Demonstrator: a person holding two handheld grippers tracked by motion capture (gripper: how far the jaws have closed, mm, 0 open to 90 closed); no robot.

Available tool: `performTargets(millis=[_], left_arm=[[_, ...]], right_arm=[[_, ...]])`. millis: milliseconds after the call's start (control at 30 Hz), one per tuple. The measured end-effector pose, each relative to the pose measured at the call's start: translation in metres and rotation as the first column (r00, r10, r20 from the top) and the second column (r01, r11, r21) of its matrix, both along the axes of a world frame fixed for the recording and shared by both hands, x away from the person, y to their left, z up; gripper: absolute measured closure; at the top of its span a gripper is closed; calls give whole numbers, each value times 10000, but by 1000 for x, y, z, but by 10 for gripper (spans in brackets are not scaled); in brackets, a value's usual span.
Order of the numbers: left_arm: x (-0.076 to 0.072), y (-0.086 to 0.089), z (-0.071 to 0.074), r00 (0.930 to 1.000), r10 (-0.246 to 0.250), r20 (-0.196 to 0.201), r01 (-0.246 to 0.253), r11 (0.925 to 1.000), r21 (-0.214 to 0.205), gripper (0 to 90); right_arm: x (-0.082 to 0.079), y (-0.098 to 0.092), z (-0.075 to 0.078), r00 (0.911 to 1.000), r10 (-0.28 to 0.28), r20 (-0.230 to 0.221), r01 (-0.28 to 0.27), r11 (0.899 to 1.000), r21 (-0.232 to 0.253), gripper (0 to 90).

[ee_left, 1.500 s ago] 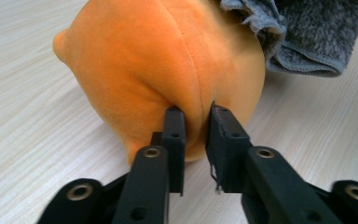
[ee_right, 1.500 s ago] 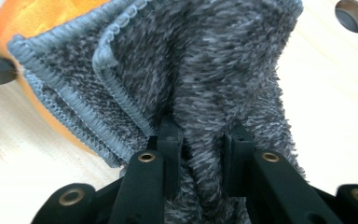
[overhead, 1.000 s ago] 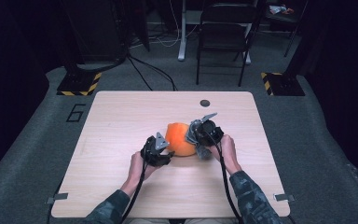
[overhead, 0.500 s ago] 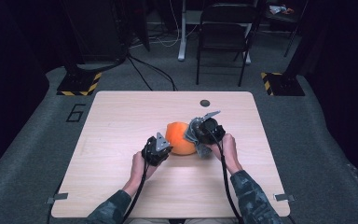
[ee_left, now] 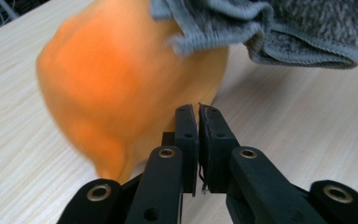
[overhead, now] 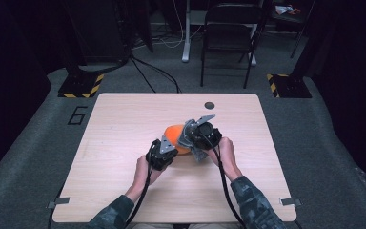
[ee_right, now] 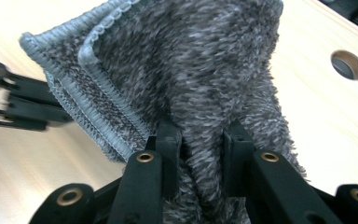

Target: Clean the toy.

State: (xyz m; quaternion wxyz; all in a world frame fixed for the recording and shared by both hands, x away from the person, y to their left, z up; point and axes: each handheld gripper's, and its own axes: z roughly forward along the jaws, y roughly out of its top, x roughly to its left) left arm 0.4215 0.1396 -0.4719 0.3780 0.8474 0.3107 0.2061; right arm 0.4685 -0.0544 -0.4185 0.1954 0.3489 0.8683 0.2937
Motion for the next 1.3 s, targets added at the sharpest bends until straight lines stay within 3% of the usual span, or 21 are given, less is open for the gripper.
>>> performTargets(millis=[67,167,333,533,633,800,867,933,1100,1167,1300], left_arm=[[2,2,-1,10000,59,-33,-59,9999,-152,847],[1,5,3,9999,65,132,-61,9994,-329,806],[5,21,10,9959,842,316,-811,9927,-891,628],[14,23,1,9919,1265,67,-1258,9896,-700,501],[15,19,-6,9925,1221,34,-1215,9900,-714,564],[12,16,-9,9926,1124,468,-1086,9912,-761,764],[11,17,-9,9936,965,589,-923,9933,-694,805],[10,16,-8,9935,796,816,-747,9953,-619,821],[6,11,-6,9927,242,1184,-199,9991,-378,829],[3,8,-5,9904,-29,1384,29,10000,-2,829],[-2,1,-5,9855,-407,1646,374,9990,230,828]], right_arm=[[3,0,-8,9995,-202,-252,203,9998,51,730],[7,-4,-12,9994,-186,-276,192,9996,213,731],[9,-9,-17,9972,-316,-672,316,9995,-1,733],[11,-10,-20,9955,-513,-792,524,9986,115,734],[11,-11,-20,9944,-534,-911,543,9985,69,734],[12,-12,-21,9931,-583,-1022,584,9983,-23,734],[12,-13,-20,9938,-492,-1001,485,9988,-95,733],[12,-15,-16,9927,-569,-1059,566,9984,-58,733],[9,-18,1,9969,-419,-661,424,9991,64,733],[6,-17,10,9988,-284,-410,287,9996,77,733],[-2,-10,26,9998,-176,-68,177,9997,172,733]])
